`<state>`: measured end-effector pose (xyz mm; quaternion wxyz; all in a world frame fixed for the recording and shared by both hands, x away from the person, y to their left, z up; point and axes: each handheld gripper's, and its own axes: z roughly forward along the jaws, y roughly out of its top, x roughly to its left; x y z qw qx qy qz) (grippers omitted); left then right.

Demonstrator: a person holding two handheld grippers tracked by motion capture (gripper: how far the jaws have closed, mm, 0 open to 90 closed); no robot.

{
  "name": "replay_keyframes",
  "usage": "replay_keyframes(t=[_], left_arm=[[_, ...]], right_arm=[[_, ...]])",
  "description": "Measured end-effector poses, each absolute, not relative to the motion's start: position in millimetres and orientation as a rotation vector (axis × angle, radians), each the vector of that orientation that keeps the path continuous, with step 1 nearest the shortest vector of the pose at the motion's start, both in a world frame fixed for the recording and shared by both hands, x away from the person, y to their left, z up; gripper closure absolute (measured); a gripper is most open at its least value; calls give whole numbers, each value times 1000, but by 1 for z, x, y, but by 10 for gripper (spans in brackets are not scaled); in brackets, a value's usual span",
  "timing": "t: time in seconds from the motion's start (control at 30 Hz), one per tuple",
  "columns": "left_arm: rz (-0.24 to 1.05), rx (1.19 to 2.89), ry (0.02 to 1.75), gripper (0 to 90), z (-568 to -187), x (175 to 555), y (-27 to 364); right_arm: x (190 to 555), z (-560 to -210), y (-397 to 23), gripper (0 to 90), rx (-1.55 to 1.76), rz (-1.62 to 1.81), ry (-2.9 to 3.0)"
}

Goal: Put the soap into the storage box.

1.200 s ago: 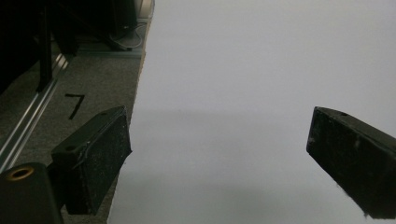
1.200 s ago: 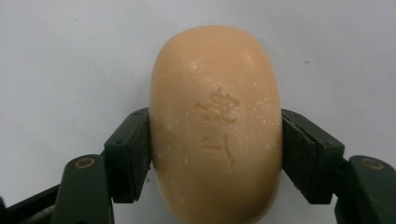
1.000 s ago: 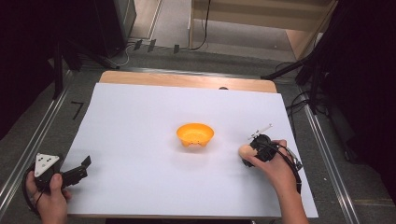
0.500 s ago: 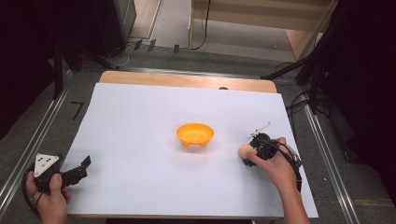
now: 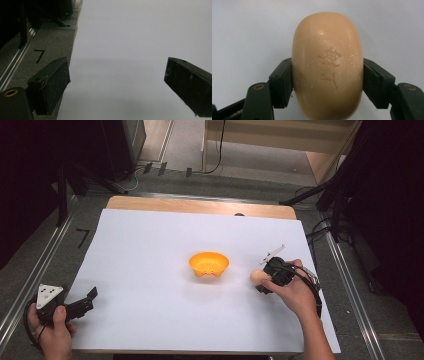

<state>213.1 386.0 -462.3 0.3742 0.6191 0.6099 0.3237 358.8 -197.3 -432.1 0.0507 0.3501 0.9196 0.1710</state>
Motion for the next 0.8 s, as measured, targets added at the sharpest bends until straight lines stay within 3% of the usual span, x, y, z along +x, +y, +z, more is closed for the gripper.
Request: replay_keyframes(t=[0.8], left_arm=[[819,1590,1559,68,-462,213,386]], right_arm=[[381,-406,-167,331,758,630,2895]])
